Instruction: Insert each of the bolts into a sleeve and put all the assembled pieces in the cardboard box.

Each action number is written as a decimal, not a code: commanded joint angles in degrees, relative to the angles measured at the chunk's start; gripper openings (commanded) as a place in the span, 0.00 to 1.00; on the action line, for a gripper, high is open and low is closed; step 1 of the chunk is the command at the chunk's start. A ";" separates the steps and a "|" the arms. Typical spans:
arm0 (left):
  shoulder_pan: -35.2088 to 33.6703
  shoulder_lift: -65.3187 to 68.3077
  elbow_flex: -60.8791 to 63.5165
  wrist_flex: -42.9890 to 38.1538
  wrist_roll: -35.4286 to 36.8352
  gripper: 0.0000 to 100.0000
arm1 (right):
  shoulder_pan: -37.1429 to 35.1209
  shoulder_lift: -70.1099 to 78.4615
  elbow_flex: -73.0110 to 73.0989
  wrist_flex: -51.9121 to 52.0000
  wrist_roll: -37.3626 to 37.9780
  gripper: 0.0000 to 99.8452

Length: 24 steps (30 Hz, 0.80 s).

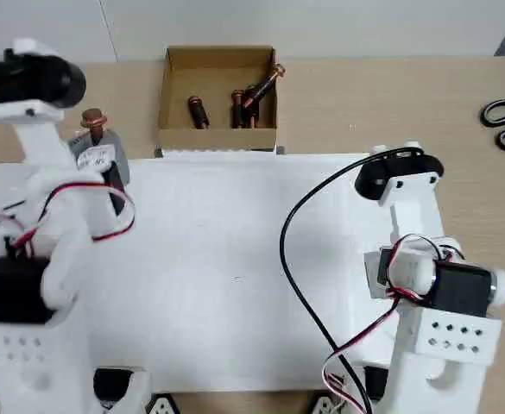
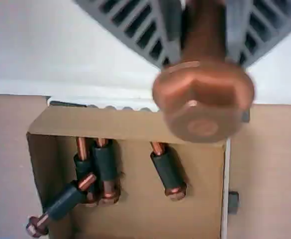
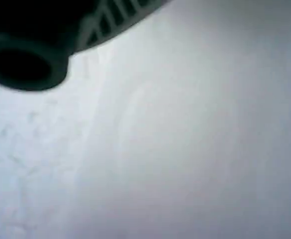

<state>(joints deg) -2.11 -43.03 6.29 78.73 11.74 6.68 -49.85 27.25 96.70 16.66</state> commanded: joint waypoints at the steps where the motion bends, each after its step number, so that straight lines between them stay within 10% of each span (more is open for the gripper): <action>1: -0.09 -6.51 3.47 -1.58 -2.90 0.01 | 0.13 -4.44 -2.90 -1.19 -1.23 0.00; 24: -2.20 -60.75 48.40 -11.34 -1.58 0.01 | -12.53 -45.23 26.90 -15.16 -1.67 0.00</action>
<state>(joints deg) -2.37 -102.99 54.99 69.49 6.64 -4.13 -90.81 51.43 83.87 15.34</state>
